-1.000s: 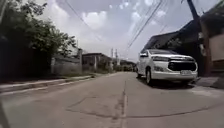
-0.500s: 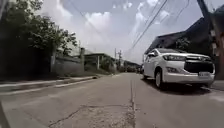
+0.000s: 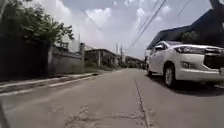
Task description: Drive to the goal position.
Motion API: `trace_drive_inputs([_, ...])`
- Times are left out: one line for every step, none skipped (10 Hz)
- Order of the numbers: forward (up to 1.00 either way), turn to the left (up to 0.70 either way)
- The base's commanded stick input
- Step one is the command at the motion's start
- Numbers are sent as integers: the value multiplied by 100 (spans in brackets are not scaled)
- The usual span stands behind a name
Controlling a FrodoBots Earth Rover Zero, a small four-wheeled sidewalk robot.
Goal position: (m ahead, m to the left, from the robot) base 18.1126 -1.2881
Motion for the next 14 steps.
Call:
trace_drive_inputs([100, -35])
trace_drive_inputs([100, -37])
trace_drive_inputs([100, -37])
trace_drive_inputs([100, -37])
trace_drive_inputs([100, -37])
trace_drive_inputs([100, -30])
trace_drive_inputs([100, 0])
trace_drive_inputs([100, 0])
trace_drive_inputs([100, 0])
trace_drive_inputs([100, 0])
trace_drive_inputs([100, -6])
trace_drive_inputs([100, -1])
trace_drive_inputs([100, 0])
trace_drive_inputs([100, 0])
